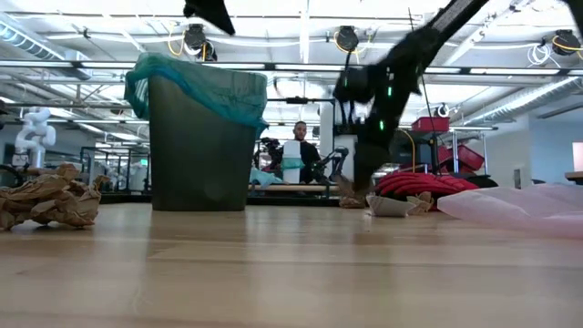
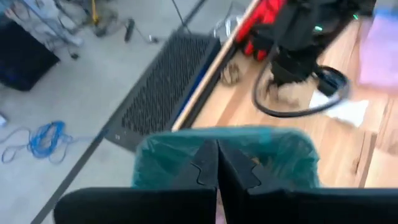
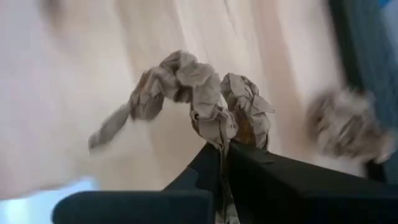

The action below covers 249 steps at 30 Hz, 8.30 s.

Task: Place trash/remove bag and relplace
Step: Put the brown napkin into the black trash bin

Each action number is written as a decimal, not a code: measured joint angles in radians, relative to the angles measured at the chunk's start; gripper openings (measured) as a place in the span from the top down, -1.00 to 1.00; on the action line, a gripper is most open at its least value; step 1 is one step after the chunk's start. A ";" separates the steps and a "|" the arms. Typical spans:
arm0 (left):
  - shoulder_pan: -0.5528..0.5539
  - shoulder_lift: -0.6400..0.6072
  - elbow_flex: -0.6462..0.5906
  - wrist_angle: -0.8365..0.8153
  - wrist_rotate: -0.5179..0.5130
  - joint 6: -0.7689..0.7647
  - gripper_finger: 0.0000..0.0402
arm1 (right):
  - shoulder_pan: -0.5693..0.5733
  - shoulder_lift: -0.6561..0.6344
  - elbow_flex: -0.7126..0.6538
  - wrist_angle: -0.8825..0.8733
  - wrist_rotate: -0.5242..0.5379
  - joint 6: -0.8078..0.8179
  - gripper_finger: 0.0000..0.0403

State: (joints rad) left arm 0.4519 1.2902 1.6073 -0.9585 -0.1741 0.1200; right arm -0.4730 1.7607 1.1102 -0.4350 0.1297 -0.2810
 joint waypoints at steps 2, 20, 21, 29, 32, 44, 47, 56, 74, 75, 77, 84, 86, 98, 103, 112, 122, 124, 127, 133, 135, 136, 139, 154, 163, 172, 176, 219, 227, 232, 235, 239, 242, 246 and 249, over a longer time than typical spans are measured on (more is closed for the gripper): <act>0.000 -0.029 0.000 0.020 0.000 0.000 0.99 | 0.024 -0.050 0.016 -0.014 -0.014 0.008 0.98; 0.000 -0.110 -0.001 0.060 0.000 -0.002 0.99 | 0.196 -0.115 0.319 0.317 -0.163 -0.083 1.00; 0.000 -0.109 -0.001 0.060 0.000 -0.002 0.99 | 0.193 -0.094 0.343 0.324 -0.163 -0.083 1.00; 0.000 -0.107 -0.001 0.059 0.000 -0.007 0.99 | 0.185 0.123 0.564 0.200 -0.151 -0.088 0.74; 0.000 -0.107 -0.001 0.054 0.000 -0.009 0.99 | 0.186 0.174 0.647 0.151 -0.102 -0.059 0.45; 0.000 -0.107 -0.002 0.026 0.000 -0.009 1.00 | 0.187 0.167 0.805 -0.151 -0.021 -0.158 -0.42; 0.000 -0.107 -0.002 0.024 0.000 -0.009 1.00 | 0.173 0.146 0.822 -0.290 0.049 -0.192 -0.39; 0.000 -0.107 -0.002 0.027 -0.024 -0.008 1.00 | -0.034 0.145 0.714 -0.539 -0.160 -0.111 0.02; 0.000 -0.088 -0.003 0.028 -0.025 -0.009 1.00 | -0.278 0.153 0.302 -0.123 -0.157 -0.153 -0.08; 0.000 -0.087 -0.003 0.027 -0.025 -0.009 1.00 | -0.281 0.157 0.300 -0.115 -0.157 -0.153 -0.13; 0.000 -0.085 -0.003 0.021 -0.025 -0.009 1.00 | -0.282 0.175 0.300 -0.111 -0.155 -0.153 -0.21; 0.000 -0.076 -0.005 0.016 -0.025 -0.010 1.00 | -0.286 0.278 0.298 -0.091 -0.015 -0.153 -0.23; 0.000 -0.077 -0.016 0.018 -0.038 -0.010 1.00 | -0.285 0.300 0.300 -0.089 0.038 -0.152 -0.16; 0.172 -0.066 -0.288 0.183 -0.148 -0.002 1.00 | -0.185 0.269 0.297 -0.114 0.039 -0.150 0.93; 0.257 -0.023 -0.354 0.288 -0.023 0.017 1.00 | -0.118 0.203 0.297 -0.138 -0.035 -0.135 0.98; 0.226 0.141 -0.359 0.285 0.152 0.018 1.00 | -0.021 -0.001 0.298 -0.197 -0.111 -0.097 1.00; 0.138 0.220 -0.359 0.374 0.255 0.016 1.00 | 0.026 -0.198 0.299 -0.209 -0.110 -0.065 1.00; 0.118 0.221 -0.359 0.401 0.256 0.015 1.00 | 0.037 -0.222 0.299 -0.205 -0.111 -0.049 1.00; 0.094 0.221 -0.359 0.445 0.257 -0.001 1.00 | 0.057 -0.244 0.299 -0.204 -0.144 -0.045 1.00; 0.074 0.169 -0.335 0.446 0.231 -0.008 1.00 | 0.119 -0.268 0.299 -0.133 -0.207 -0.057 1.00; 0.075 0.119 -0.329 0.453 0.225 -0.008 1.00 | 0.135 -0.270 0.299 -0.088 -0.207 -0.056 1.00; 0.076 0.093 -0.327 0.459 0.223 -0.008 1.00 | 0.143 -0.270 0.299 -0.056 -0.208 -0.054 1.00; 0.079 0.013 -0.327 0.445 0.202 -0.010 1.00 | 0.171 -0.266 0.299 0.039 -0.212 -0.063 1.00; 0.078 -0.162 -0.329 0.394 0.158 -0.060 1.00 | 0.247 -0.037 0.421 0.201 -0.258 -0.038 0.25; 0.078 -0.155 -0.367 0.344 0.082 -0.061 1.00 | 0.242 0.001 0.673 -0.301 -0.136 -0.161 -0.20; 0.078 -0.163 -0.368 0.320 0.052 -0.057 1.00 | 0.077 -0.180 0.472 -0.650 -0.206 0.028 0.19; 0.078 -0.163 -0.368 0.318 0.052 -0.055 1.00 | 0.001 -0.293 0.164 -0.506 -0.200 0.105 0.36; 0.078 -0.163 -0.368 0.259 0.052 -0.088 1.00 | -0.187 -0.203 -0.326 -0.092 0.079 0.282 0.91; 0.078 -0.163 -0.368 0.259 0.052 -0.088 1.00 | -0.081 -0.285 -0.326 -0.086 -0.149 0.273 0.98; 0.078 -0.163 -0.368 0.259 0.052 -0.088 1.00 | -0.003 -0.385 -0.326 0.063 -0.234 0.281 0.99; 0.078 -0.163 -0.368 0.259 0.052 -0.088 1.00 | 0.032 -0.453 -0.322 0.174 -0.309 0.303 1.00; 0.078 -0.163 -0.368 0.260 0.052 -0.088 1.00 | 0.071 -0.517 -0.271 0.305 -0.371 0.341 1.00; 0.078 -0.163 -0.368 0.260 0.052 -0.088 1.00 | 0.104 -0.516 -0.186 0.343 -0.373 0.341 1.00; 0.078 -0.163 -0.368 0.263 0.052 -0.088 1.00 | 0.148 -0.445 -0.026 0.334 -0.373 0.290 1.00; 0.078 -0.163 -0.368 0.275 0.046 -0.089 1.00 | 0.170 -0.359 0.114 0.247 -0.372 0.227 1.00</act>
State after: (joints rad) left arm 0.5296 1.1271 1.2396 -0.6830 -0.1286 0.0311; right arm -0.3028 1.4018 1.2244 -0.1879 -0.2426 -0.0537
